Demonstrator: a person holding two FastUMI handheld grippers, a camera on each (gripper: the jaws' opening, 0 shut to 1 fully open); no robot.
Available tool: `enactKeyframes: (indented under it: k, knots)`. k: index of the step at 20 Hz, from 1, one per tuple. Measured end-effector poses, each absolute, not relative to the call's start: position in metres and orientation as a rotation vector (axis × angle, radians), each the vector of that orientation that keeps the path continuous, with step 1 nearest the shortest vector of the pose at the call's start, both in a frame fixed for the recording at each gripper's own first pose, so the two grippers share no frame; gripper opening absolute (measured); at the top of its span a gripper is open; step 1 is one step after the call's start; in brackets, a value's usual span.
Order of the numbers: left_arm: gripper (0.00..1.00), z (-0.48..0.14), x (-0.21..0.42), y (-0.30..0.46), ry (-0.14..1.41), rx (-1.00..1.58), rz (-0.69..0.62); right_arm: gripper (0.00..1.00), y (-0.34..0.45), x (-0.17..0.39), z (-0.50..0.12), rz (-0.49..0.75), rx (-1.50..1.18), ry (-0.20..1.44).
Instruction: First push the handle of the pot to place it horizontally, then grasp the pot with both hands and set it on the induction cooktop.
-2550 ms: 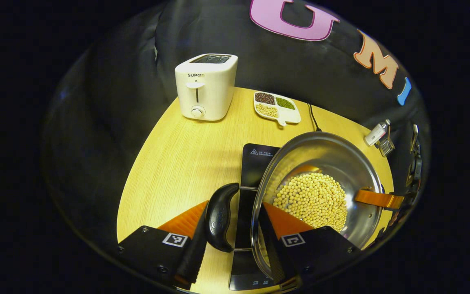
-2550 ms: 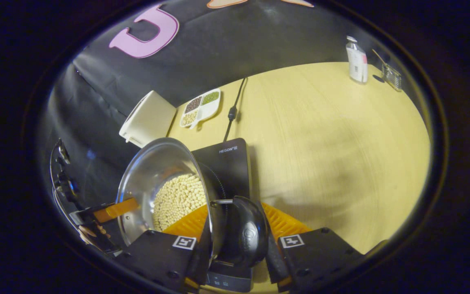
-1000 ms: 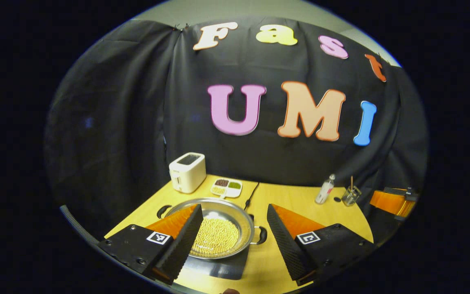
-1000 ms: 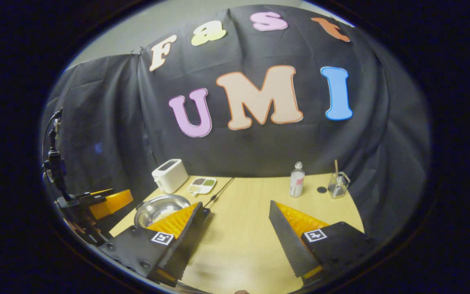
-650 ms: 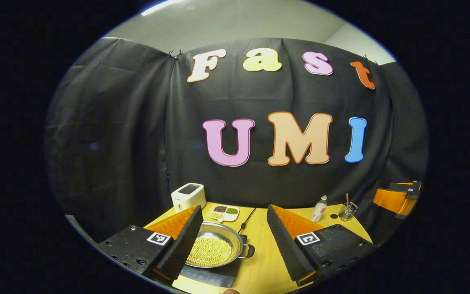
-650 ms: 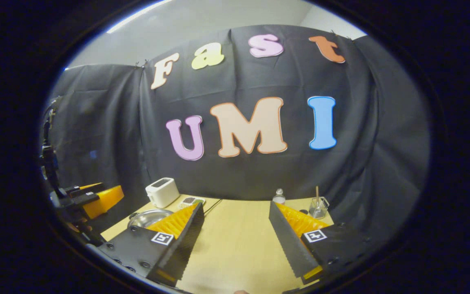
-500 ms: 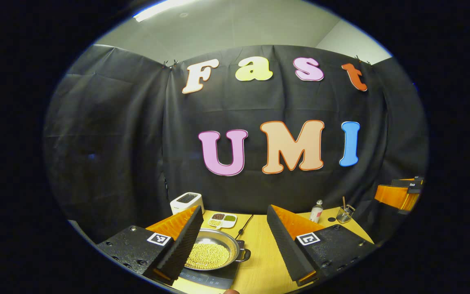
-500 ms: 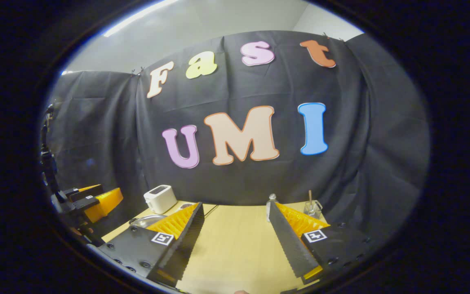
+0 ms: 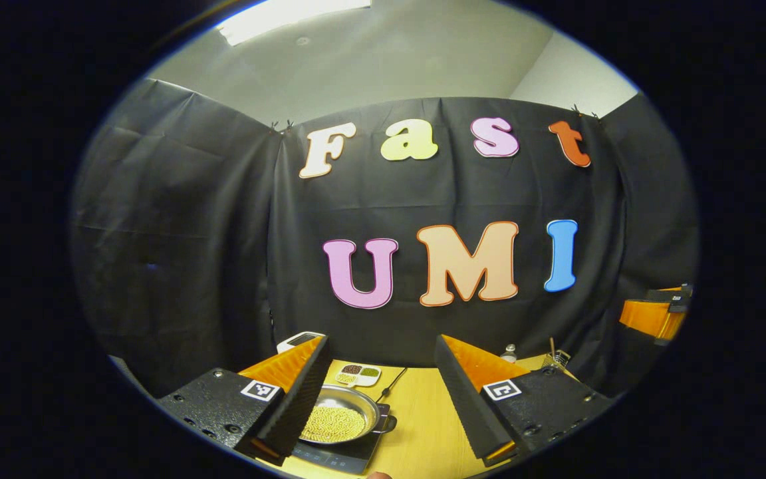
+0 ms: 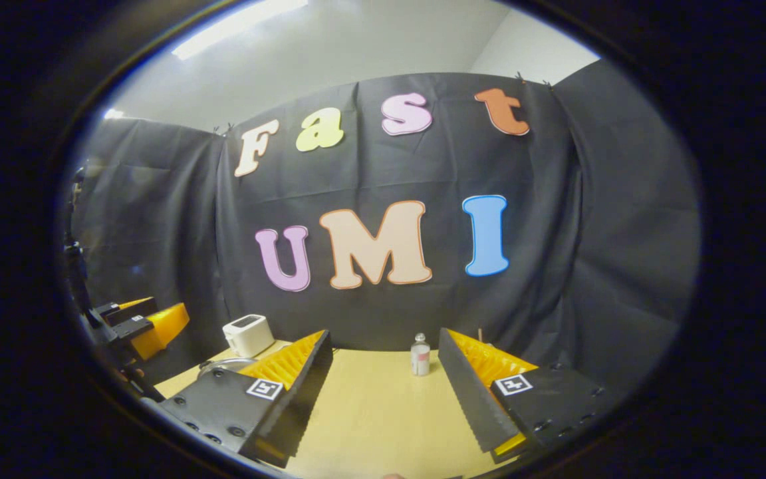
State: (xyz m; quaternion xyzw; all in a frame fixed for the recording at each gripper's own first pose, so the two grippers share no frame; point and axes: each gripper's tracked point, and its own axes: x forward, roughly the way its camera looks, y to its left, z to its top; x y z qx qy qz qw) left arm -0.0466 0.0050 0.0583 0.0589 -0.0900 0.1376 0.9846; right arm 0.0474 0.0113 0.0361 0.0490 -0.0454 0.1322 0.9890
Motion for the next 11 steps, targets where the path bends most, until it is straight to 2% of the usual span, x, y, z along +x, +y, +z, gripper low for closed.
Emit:
enactKeyframes:
  k: [9, 10, 11]
  knots:
    - [0.95, 0.054, -0.0515, -0.0054, -0.176, 0.096, 0.265, 0.92, 0.0103, 0.037, 0.0455, 0.278, 0.084, -0.139]
    - [0.95, 0.0531, -0.0504, -0.0045, -0.176, 0.098, 0.268, 0.99, 0.0107, 0.0368, 0.0446, 0.281, 0.078, -0.14]
    - [0.95, 0.0528, -0.05, -0.0048, -0.175, 0.099, 0.271, 0.92, 0.0108, 0.0372, 0.0438, 0.282, 0.073, -0.141]
